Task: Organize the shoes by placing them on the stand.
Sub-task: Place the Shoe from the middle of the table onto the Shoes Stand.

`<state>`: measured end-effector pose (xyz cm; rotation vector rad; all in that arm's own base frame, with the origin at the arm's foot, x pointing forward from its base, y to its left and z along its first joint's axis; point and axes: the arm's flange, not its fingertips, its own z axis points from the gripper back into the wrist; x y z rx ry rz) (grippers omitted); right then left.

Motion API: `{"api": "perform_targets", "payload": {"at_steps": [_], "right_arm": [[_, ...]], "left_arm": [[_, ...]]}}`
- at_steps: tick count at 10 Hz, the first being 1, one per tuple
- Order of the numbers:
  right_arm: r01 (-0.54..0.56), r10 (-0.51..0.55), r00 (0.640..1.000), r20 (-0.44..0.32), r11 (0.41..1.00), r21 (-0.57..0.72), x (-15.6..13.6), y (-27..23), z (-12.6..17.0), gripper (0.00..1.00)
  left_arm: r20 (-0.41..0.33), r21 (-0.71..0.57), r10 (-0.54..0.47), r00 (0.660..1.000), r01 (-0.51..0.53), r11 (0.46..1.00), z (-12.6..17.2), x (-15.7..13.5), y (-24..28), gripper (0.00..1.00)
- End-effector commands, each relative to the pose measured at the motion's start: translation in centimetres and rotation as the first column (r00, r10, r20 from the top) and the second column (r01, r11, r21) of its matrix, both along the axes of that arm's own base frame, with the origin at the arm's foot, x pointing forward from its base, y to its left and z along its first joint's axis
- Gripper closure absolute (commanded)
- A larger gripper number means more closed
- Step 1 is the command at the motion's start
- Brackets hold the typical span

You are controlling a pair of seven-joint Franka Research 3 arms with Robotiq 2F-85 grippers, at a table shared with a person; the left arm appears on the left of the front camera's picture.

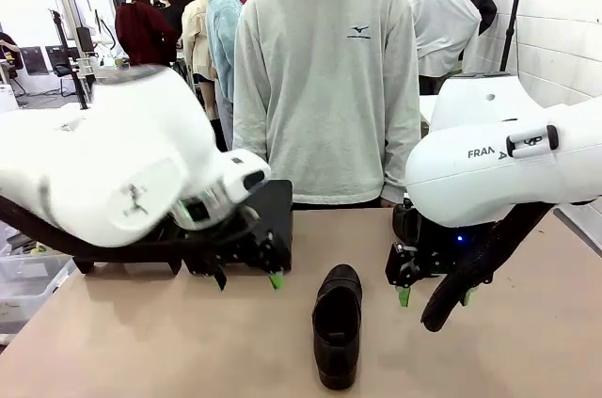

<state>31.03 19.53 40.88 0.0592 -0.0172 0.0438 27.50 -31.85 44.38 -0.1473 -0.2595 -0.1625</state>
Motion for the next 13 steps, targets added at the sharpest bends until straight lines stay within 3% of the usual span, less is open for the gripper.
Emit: {"api": "perform_targets", "payload": {"at_steps": [1, 6, 9, 13], "right_arm": [[0.002, -0.002, 1.000, -0.005, 1.000, 0.010, 0.2, -0.2, 0.2, 0.00], [0.002, -0.002, 1.000, -0.005, 1.000, 0.010, 0.2, -0.2, 0.2, 0.00], [0.002, -0.002, 1.000, -0.005, 1.000, 0.010, 0.2, -0.2, 0.2, 0.00], [0.002, -0.002, 1.000, -0.005, 1.000, 0.010, 0.2, -0.2, 0.2, 0.00]], "left_arm": [[0.026, 0.082, 0.046, 0.999, -0.048, 0.996, -2.1, 1.1, -2.8, 0.00], [-0.044, 0.086, 0.052, 0.998, -0.048, 0.995, -3.6, 2.1, -6.9, 0.00], [-0.131, 0.062, 0.090, 0.987, -0.082, 0.995, -4.4, 2.7, -8.0, 0.00], [-0.170, 0.048, 0.104, 0.980, -0.097, 0.994, -5.7, 2.5, -9.2, 0.00]]}}
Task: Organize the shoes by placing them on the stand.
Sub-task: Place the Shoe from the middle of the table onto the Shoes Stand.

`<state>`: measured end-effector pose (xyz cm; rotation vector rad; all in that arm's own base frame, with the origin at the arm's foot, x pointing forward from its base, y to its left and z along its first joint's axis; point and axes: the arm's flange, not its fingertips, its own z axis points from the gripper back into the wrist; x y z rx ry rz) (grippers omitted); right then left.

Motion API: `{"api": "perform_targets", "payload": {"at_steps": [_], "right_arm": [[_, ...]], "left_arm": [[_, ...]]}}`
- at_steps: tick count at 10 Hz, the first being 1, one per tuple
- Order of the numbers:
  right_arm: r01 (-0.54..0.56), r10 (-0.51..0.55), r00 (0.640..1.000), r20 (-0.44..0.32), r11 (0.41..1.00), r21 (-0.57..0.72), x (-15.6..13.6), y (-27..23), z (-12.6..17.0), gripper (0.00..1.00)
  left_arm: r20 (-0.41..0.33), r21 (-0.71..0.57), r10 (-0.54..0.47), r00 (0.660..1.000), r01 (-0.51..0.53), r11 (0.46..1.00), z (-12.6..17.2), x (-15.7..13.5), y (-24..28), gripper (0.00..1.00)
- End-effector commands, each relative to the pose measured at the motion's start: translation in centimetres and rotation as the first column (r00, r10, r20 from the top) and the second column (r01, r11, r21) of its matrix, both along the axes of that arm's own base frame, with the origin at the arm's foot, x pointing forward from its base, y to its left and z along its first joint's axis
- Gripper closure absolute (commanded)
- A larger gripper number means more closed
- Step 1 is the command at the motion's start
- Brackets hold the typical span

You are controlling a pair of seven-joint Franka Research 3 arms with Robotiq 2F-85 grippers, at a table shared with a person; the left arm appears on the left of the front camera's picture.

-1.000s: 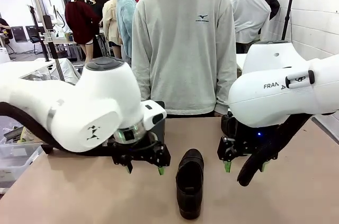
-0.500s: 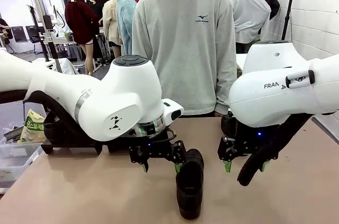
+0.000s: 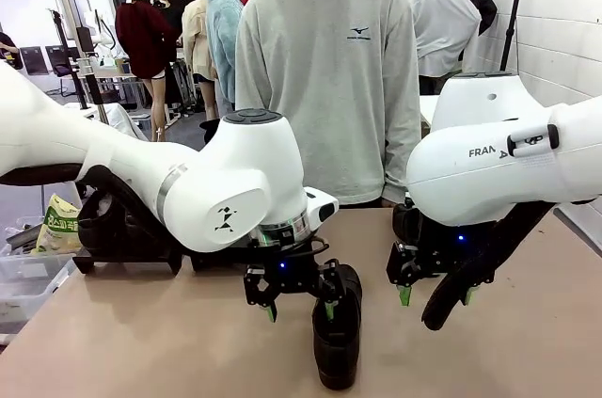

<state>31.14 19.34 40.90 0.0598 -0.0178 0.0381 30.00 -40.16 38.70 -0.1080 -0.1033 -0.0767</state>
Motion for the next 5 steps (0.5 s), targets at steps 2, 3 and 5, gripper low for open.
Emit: {"api": "perform_targets", "payload": {"at_steps": [2, 3, 5], "right_arm": [[-0.004, 0.004, 1.000, -0.005, 1.000, 0.009, 0.1, -0.1, 0.1, 0.00], [-0.004, 0.004, 1.000, -0.005, 1.000, 0.009, 0.1, -0.1, 0.1, 0.00], [-0.004, 0.004, 1.000, -0.005, 1.000, 0.009, 0.1, -0.1, 0.1, 0.00]], "left_arm": [[-0.019, 0.008, 0.034, 0.999, -0.034, 0.999, -1.4, -0.1, -0.7, 0.00], [-0.010, 0.003, 0.024, 1.000, -0.024, 1.000, -1.8, -0.1, -0.7, 0.00], [-0.007, -0.021, 0.021, 1.000, -0.022, 1.000, -3.1, -0.1, -0.7, 0.00]]}}
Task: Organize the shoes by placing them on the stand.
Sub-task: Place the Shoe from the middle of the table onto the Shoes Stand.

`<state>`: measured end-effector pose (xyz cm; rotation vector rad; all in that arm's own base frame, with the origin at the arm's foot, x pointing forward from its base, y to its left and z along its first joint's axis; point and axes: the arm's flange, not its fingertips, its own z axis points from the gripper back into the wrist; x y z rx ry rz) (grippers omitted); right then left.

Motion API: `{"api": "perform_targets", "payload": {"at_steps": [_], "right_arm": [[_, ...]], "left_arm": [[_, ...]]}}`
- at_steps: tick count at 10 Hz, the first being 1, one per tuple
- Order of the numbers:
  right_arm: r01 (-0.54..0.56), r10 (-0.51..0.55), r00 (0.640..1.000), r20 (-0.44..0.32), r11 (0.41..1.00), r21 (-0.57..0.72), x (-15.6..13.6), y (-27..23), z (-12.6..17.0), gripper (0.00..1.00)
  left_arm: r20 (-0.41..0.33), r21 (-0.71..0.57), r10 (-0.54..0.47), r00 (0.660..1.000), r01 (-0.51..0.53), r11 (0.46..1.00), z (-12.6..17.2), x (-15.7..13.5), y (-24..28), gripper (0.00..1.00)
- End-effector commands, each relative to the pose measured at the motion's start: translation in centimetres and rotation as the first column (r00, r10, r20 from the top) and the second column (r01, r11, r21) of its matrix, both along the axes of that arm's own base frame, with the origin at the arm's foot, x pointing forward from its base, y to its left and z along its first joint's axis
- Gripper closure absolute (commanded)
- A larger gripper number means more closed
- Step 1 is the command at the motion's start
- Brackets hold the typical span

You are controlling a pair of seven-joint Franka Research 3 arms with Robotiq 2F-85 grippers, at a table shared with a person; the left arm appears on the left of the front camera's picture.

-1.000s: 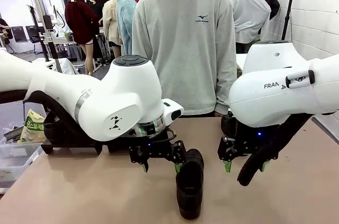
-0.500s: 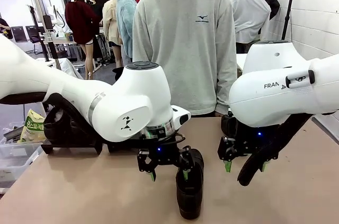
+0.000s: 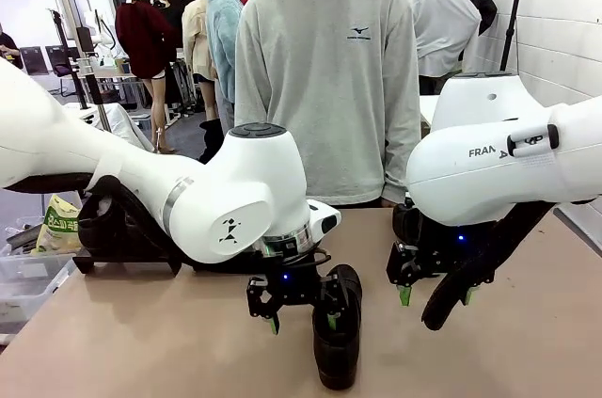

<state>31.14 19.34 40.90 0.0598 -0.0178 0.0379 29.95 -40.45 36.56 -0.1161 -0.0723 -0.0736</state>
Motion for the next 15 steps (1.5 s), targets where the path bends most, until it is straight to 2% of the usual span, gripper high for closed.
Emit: {"api": "perform_targets", "payload": {"at_steps": [1, 2, 3, 8, 15], "right_arm": [[-0.004, 0.004, 1.000, -0.006, 1.000, 0.009, 0.0, -0.1, 0.1, 0.00], [-0.004, 0.004, 1.000, -0.006, 1.000, 0.009, 0.0, -0.1, 0.1, 0.00], [-0.004, 0.004, 1.000, -0.006, 1.000, 0.009, 0.0, -0.1, 0.1, 0.00], [-0.004, 0.004, 1.000, -0.006, 1.000, 0.009, 0.0, -0.1, 0.1, 0.00], [-0.004, 0.004, 1.000, -0.006, 1.000, 0.009, 0.0, -0.1, 0.1, 0.00]], "left_arm": [[0.031, -0.015, 0.016, 0.999, -0.015, 1.000, -1.7, -0.2, -0.4, 0.00], [0.038, -0.019, -0.001, 0.999, 0.002, 1.000, -2.1, -0.3, -0.5, 0.00], [0.035, -0.027, -0.015, 0.999, 0.016, 0.999, -2.3, -0.3, -0.6, 0.13], [-0.007, 0.005, -0.041, 0.999, 0.041, 0.999, -2.7, -0.4, -1.0, 1.00], [-0.044, 0.060, -0.030, 0.999, 0.032, 0.998, -3.1, -0.6, -1.1, 1.00]]}}
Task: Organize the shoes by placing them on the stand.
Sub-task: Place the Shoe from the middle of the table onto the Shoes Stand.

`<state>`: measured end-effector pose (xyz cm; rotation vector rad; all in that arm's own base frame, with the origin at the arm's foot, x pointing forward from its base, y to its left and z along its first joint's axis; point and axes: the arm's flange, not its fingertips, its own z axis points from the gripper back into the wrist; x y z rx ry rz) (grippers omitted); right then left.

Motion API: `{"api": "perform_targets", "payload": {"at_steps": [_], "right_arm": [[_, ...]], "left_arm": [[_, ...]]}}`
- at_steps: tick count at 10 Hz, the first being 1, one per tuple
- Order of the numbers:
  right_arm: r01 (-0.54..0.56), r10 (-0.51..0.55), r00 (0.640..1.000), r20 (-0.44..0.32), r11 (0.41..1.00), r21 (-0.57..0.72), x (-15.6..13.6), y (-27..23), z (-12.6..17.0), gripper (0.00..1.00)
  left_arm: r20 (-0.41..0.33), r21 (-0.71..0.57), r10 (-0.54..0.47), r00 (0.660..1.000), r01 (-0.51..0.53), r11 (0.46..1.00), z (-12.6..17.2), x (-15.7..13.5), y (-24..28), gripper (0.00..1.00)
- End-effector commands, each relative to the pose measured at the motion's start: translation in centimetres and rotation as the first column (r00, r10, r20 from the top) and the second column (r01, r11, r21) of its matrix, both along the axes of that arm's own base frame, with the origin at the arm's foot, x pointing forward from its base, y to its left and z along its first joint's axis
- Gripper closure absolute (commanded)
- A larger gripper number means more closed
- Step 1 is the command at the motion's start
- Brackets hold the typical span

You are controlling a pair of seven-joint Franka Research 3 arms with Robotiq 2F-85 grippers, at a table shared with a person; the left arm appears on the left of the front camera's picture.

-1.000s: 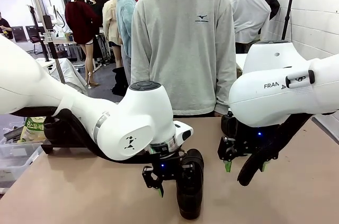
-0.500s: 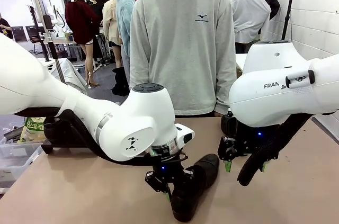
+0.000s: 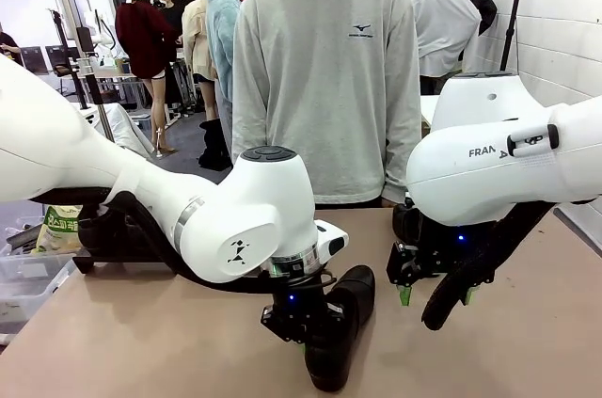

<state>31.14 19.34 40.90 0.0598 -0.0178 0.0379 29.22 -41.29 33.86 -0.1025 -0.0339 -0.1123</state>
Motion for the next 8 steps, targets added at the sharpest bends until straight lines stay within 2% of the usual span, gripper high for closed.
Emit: {"api": "perform_targets", "payload": {"at_steps": [1, 3, 4, 5, 7, 8], "right_arm": [[-0.004, 0.004, 1.000, -0.006, 1.000, 0.009, 0.0, 0.0, 0.1, 0.00], [-0.004, 0.004, 1.000, -0.006, 1.000, 0.009, 0.0, 0.0, 0.1, 0.00], [-0.004, 0.004, 1.000, -0.006, 1.000, 0.009, 0.0, 0.0, 0.1, 0.00], [-0.004, 0.004, 1.000, -0.006, 1.000, 0.009, 0.0, 0.0, 0.1, 0.00], [-0.004, 0.004, 1.000, -0.006, 1.000, 0.009, 0.0, 0.0, 0.1, 0.00], [-0.004, 0.004, 1.000, -0.006, 1.000, 0.009, 0.0, 0.0, 0.1, 0.00]], "left_arm": [[-0.020, 0.050, 0.014, 1.000, -0.013, 0.999, 0.4, 0.0, -0.2, 1.00], [-0.034, 0.028, 0.053, 0.998, -0.052, 0.998, 4.6, -0.2, 0.8, 1.00], [-0.038, 0.016, 0.115, 0.993, -0.114, 0.993, 7.4, 0.0, 2.1, 1.00], [0.063, -0.027, 0.157, 0.986, -0.156, 0.987, 10.6, 0.1, 3.7, 1.00], [0.194, -0.073, 0.243, 0.950, -0.233, 0.970, 16.0, 1.0, 7.2, 1.00], [0.275, -0.089, 0.284, 0.919, -0.270, 0.959, 17.0, 2.0, 9.1, 1.00]]}}
